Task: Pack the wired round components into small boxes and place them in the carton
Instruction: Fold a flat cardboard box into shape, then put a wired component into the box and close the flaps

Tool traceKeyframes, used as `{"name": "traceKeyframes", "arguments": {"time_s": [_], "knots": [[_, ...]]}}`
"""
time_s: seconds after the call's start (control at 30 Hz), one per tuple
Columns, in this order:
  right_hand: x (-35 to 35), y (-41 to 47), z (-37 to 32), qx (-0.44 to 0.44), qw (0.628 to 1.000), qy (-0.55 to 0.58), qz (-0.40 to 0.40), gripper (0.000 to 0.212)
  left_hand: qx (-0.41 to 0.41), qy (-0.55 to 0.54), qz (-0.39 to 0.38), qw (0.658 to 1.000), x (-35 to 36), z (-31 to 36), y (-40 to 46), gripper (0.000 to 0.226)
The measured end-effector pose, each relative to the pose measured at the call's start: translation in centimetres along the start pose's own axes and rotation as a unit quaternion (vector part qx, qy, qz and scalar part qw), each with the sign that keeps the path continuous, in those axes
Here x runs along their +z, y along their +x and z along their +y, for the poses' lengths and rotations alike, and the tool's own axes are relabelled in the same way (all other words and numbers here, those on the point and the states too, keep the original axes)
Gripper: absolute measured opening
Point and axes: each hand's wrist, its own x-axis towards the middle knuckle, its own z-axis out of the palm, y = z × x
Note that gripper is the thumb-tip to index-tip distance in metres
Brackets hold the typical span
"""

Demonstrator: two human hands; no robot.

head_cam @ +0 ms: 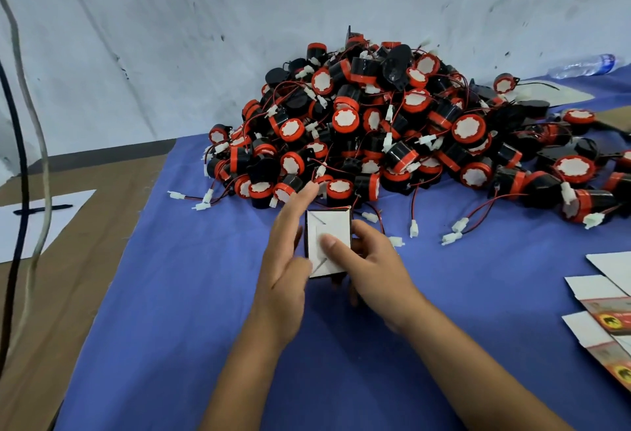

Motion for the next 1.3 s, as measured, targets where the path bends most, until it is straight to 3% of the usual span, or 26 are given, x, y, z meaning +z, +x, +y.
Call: {"name": "traceKeyframes", "arguments": {"time_s": [0.1,0.17,0.33,0.47,0.6,0.67,0.73,0.8,0.83,0.87,0.97,1.07,1.13,1.2,1.3], "knots": [[-0.6,0.2,0.1,-0.035,0.999,-0.039,-0.005,0.02,0.034,0.189,-0.058,0.98,-1.0,-1.0,-0.2,0.107],[-1.0,0.4,0.3,-0.05,0.996,-0.08,-0.002,0.018,0.029,0.239,-0.065,0.968,-0.9,-1.6,-0.1,0.115],[-1.8,0.9,0.6,-0.058,0.989,-0.132,0.042,0.011,0.074,0.286,-0.002,0.955,0.5,-2.6,0.3,0.094],[-2.5,1.0,0.4,-0.075,0.98,-0.181,0.02,0.026,0.074,0.287,0.033,0.954,-0.2,-3.0,0.4,0.09],[-3.0,1.0,0.0,-0.039,0.997,-0.011,-0.06,0.034,0.069,0.272,0.026,0.96,0.0,-3.0,0.4,0.088],[-2.9,0.8,-0.2,-0.029,0.995,0.015,-0.09,0.038,0.046,0.27,0.008,0.962,-0.1,-3.3,0.4,0.091],[-2.7,0.7,-0.1,-0.102,0.982,-0.153,-0.043,0.032,0.014,0.205,-0.035,0.978,-0.6,-3.5,0.4,0.089],[-2.0,1.0,0.3,-0.205,0.888,-0.411,0.018,0.026,-0.046,0.03,-0.072,0.996,-0.9,-3.2,0.4,0.074],[-1.3,1.3,0.3,-0.236,0.846,-0.478,0.021,0.026,-0.079,-0.038,-0.05,0.995,-1.0,-2.9,0.5,0.063],[-0.5,1.5,0.3,-0.245,0.832,-0.498,0.003,0.028,-0.107,-0.074,0.0,0.992,-1.0,-2.7,0.7,0.055],[1.6,1.9,0.9,-0.284,0.859,-0.42,-0.077,0.045,-0.125,0.027,0.186,0.974,-1.9,-3.1,1.1,0.057],[3.2,3.1,1.1,-0.332,0.885,-0.327,0.002,0.045,-0.155,0.05,0.404,0.9,-4.2,-4.1,1.4,0.04],[4.0,5.6,0.8,-0.31,0.87,-0.374,0.084,0.036,-0.173,0.1,0.488,0.85,-5.5,-4.7,1.3,0.031],[5.0,9.2,0.4,-0.238,0.825,-0.508,0.069,0.051,-0.186,0.137,0.509,0.83,-6.0,-5.2,1.1,0.029],[6.0,13.5,0.6,-0.154,0.716,-0.679,-0.05,0.088,-0.182,0.169,0.491,0.835,-5.8,-5.3,1.1,0.03]]}}
